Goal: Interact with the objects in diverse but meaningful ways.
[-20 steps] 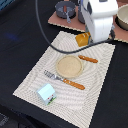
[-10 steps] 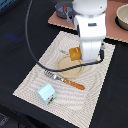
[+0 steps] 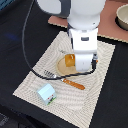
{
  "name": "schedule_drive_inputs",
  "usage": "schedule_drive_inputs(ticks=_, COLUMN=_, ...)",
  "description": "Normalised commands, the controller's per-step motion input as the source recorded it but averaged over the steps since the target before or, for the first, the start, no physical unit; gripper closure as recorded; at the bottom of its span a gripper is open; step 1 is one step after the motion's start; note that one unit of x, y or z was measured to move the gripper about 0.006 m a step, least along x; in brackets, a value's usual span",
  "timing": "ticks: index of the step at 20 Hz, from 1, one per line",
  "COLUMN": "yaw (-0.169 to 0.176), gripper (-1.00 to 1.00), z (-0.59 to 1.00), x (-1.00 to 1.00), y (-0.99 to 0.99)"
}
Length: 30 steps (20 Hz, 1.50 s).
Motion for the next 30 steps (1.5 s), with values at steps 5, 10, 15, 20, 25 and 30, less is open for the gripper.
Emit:
schedule_drive_inputs(ticks=5, yaw=0.037, gripper=1.0, z=-0.28, x=-0.11, y=0.0)
schedule_drive_inputs(ticks=10, yaw=0.03, gripper=-1.0, z=-0.18, x=-0.2, y=0.0)
schedule_drive_inputs(ticks=15, yaw=0.001, gripper=-1.0, z=0.52, x=-0.03, y=0.0)
schedule_drive_inputs(ticks=20, yaw=0.007, gripper=-1.0, z=0.62, x=-0.11, y=0.0)
schedule_drive_inputs(ticks=25, yaw=0.003, gripper=-1.0, z=0.92, x=-0.05, y=-0.04)
schedule_drive_inputs(ticks=30, yaw=0.0, gripper=-1.0, z=0.9, x=0.08, y=-0.31)
